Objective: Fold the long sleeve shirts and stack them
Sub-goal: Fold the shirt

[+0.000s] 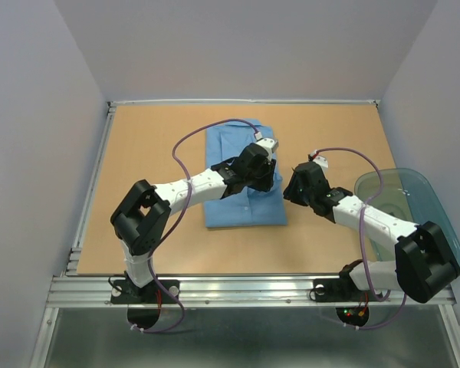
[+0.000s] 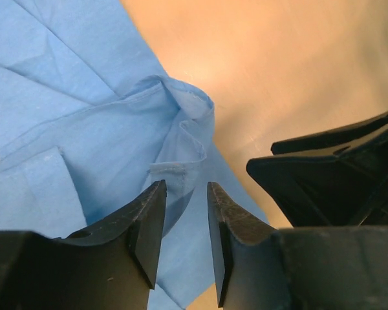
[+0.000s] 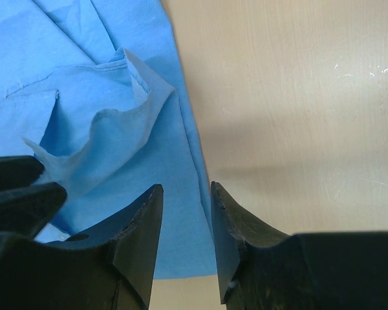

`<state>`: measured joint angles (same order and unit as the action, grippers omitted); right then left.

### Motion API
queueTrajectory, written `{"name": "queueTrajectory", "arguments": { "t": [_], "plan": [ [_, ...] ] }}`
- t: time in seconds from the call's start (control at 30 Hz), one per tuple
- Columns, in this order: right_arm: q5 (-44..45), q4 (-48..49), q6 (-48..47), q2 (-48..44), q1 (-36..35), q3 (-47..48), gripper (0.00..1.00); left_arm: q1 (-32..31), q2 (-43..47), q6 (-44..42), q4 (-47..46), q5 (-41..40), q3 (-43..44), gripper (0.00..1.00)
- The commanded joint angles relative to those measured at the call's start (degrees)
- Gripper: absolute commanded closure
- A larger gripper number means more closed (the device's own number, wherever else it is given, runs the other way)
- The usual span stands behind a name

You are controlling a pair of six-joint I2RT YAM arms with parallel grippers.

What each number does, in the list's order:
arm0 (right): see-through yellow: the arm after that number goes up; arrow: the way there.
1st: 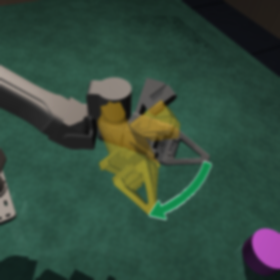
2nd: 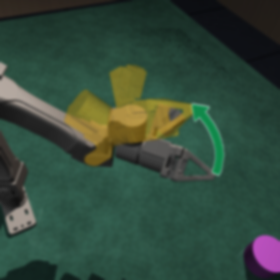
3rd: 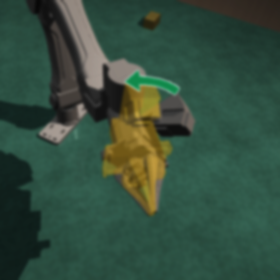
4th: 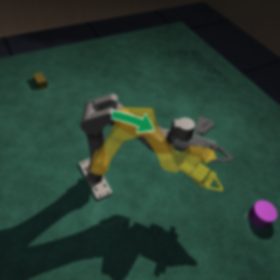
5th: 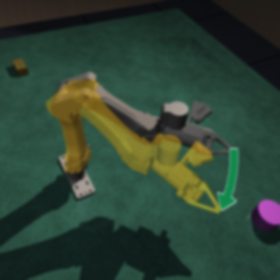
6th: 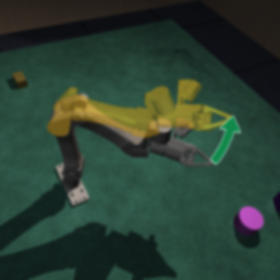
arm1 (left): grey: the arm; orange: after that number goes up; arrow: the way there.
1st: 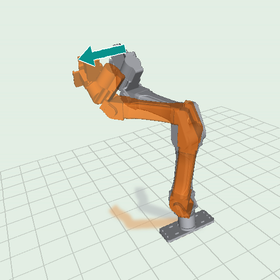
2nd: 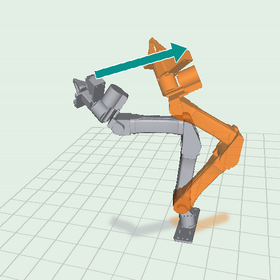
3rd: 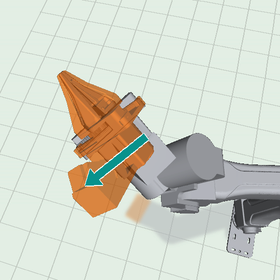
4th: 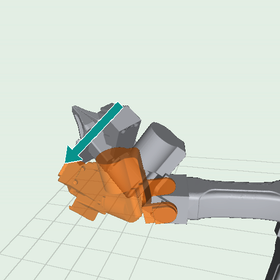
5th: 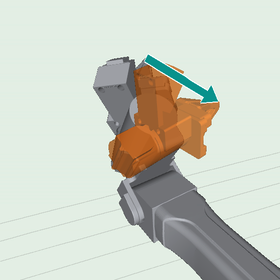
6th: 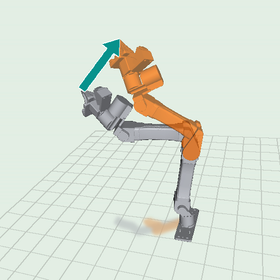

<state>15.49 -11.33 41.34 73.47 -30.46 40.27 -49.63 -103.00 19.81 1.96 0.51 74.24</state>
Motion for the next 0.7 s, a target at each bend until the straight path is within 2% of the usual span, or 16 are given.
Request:
{"name": "queueTrajectory", "arguments": {
  "t": [0.0,0.23,0.43,0.53,0.67],
  "plan": [
    [1.5,2.2,-0.4,-1.8,0.0,-2.0,0.59,-0.8,1.9,0.0,-1.7,1.2,-1.8,0.57],
    [1.3,2.2,-0.4,-2.0,0.0,-2.3,0.59,-0.8,0.4,0.5,-1.7,-2.6,-1.6,0.57],
    [1.3,2.2,-0.4,-2.3,0.0,-2.4,0.59,-0.7,0.4,-0.2,-1.7,-8.0,-1.1,0.71],
    [1.2,2.2,-0.3,-2.3,0.0,-2.3,0.59,-0.6,-0.3,-0.7,-0.6,-11.5,-0.1,0.84],
    [1.3,2.2,-0.6,-2.4,0.0,-2.1,0.59,0.0,-0.9,-0.6,1.3,-18.7,1.3,0.85]
  ]
}}
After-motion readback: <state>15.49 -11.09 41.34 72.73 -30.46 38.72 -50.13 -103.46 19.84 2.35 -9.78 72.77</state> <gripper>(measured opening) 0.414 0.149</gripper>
